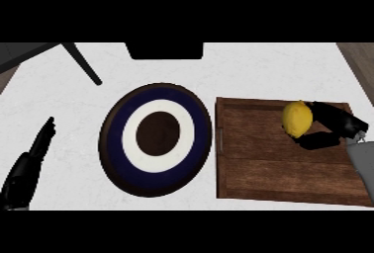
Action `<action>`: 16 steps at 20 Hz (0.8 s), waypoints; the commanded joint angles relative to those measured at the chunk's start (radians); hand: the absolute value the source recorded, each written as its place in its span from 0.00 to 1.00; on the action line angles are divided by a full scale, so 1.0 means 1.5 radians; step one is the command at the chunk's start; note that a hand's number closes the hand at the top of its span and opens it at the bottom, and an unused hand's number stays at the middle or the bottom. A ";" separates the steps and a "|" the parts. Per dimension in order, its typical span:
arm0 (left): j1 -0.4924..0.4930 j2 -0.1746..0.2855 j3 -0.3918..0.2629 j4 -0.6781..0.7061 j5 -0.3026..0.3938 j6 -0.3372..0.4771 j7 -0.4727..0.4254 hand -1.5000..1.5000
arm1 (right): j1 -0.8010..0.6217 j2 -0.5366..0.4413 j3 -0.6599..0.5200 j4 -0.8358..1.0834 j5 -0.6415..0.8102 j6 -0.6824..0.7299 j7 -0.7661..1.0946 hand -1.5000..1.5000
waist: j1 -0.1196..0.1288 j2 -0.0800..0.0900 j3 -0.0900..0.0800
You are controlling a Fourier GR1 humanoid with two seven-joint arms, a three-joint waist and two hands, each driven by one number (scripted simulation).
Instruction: Pick the lemon from the tray and place it in the plate
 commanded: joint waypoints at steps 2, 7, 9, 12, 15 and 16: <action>0.020 0.002 0.024 0.003 0.005 0.015 0.012 0.50 | 0.126 0.039 -0.024 -0.024 0.092 -0.220 0.124 1.00 | -0.066 -0.018 -0.003; 0.042 0.007 0.047 0.009 0.009 0.028 0.012 0.50 | 0.237 0.085 -0.045 -0.065 0.168 -0.403 0.204 1.00 | -0.108 -0.028 -0.006; 0.059 0.009 0.052 0.007 0.012 0.025 0.009 0.50 | 0.284 0.107 -0.040 -0.101 0.209 -0.478 0.218 1.00 | -0.104 -0.028 -0.006; 0.070 0.008 0.052 -0.004 0.012 0.025 -0.003 0.50 | 0.333 0.129 -0.028 -0.164 0.280 -0.575 0.252 1.00 | -0.101 -0.029 -0.008; 0.063 0.014 0.064 0.006 0.021 0.020 -0.005 0.50 | 0.381 0.174 -0.008 -0.251 0.346 -0.672 0.277 1.00 | -0.100 -0.025 -0.009; 0.078 0.008 0.055 -0.008 0.017 0.021 -0.006 0.50 | 0.413 0.179 -0.012 -0.275 0.366 -0.702 0.283 1.00 | -0.098 -0.027 -0.007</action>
